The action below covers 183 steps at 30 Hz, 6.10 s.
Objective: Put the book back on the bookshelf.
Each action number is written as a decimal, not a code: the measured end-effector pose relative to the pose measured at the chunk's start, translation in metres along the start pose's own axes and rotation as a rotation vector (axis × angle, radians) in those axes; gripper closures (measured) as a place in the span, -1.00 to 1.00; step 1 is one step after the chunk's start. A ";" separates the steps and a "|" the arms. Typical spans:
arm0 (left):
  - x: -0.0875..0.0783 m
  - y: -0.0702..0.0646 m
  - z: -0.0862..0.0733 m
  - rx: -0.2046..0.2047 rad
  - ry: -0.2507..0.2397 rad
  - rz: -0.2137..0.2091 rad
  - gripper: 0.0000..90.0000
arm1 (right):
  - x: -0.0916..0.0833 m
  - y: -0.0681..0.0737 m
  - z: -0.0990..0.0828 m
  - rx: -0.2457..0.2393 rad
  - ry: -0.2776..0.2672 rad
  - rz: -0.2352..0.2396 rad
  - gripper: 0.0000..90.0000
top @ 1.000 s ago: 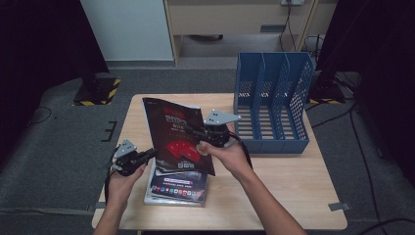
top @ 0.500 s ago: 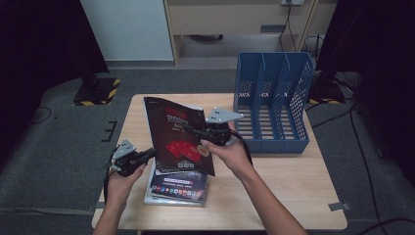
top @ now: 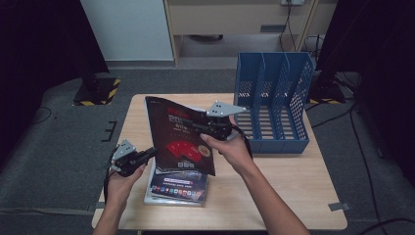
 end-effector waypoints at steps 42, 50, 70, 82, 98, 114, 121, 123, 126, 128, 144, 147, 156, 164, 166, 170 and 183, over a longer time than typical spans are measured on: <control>0.002 0.011 -0.007 -0.028 -0.006 0.123 -0.28 | -0.004 0.001 0.019 -0.023 0.010 -0.032 0.93; -0.002 0.025 -0.013 -0.129 -0.003 0.179 -0.74 | -0.009 0.000 0.027 -0.026 -0.019 -0.052 0.93; -0.001 0.032 -0.019 -0.154 0.040 0.202 -0.88 | -0.016 -0.006 0.035 -0.021 -0.042 -0.088 0.93; 0.005 0.031 -0.022 -0.119 0.106 0.216 -0.88 | -0.024 -0.014 0.039 -0.005 -0.061 -0.136 0.93; 0.006 0.038 -0.029 -0.117 0.153 0.273 -0.88 | -0.037 -0.026 0.051 0.008 -0.079 -0.176 0.93; 0.001 0.051 -0.039 -0.175 0.193 0.344 -0.88 | -0.050 -0.035 0.060 0.028 -0.096 -0.210 0.93; 0.000 0.055 -0.043 -0.173 0.209 0.350 -0.88 | -0.056 -0.038 0.062 0.036 -0.100 -0.226 0.93; 0.001 0.055 -0.043 -0.177 0.214 0.354 -0.88 | -0.058 -0.039 0.063 0.036 -0.101 -0.231 0.93; 0.001 0.058 -0.047 -0.191 0.233 0.371 -0.88 | -0.062 -0.042 0.066 0.038 -0.106 -0.240 0.93; 0.002 0.059 -0.048 -0.195 0.245 0.376 -0.88 | -0.064 -0.044 0.068 0.042 -0.104 -0.249 0.93; 0.003 0.064 -0.056 -0.228 0.291 0.404 -0.90 | -0.088 -0.062 0.083 0.056 -0.123 -0.322 0.93; 0.003 0.065 -0.057 -0.232 0.298 0.406 -0.90 | -0.091 -0.066 0.083 0.056 -0.120 -0.339 0.93; 0.001 0.068 -0.059 -0.242 0.303 0.411 -0.90 | -0.105 -0.080 0.083 0.060 -0.119 -0.379 0.93; 0.002 0.068 -0.061 -0.243 0.325 0.410 -0.90 | -0.118 -0.090 0.086 0.071 -0.126 -0.421 0.93; 0.003 0.067 -0.061 -0.241 0.331 0.408 -0.90 | -0.121 -0.094 0.086 0.072 -0.127 -0.432 0.93; 0.003 0.067 -0.062 -0.240 0.335 0.406 -0.91 | -0.127 -0.100 0.085 0.076 -0.122 -0.458 0.93; 0.005 0.066 -0.063 -0.239 0.329 0.399 -0.98 | -0.148 -0.117 0.084 0.091 -0.122 -0.555 0.92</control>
Point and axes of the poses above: each handheld gripper's, and its own axes: x roughly forward along the jaws, z roughly out of its top, y roughly to its left, the point moved 2 cm from there along x, roughly forward along the jaws, and after that the axes turned 13 degrees about -z, right-handed, at the moved point
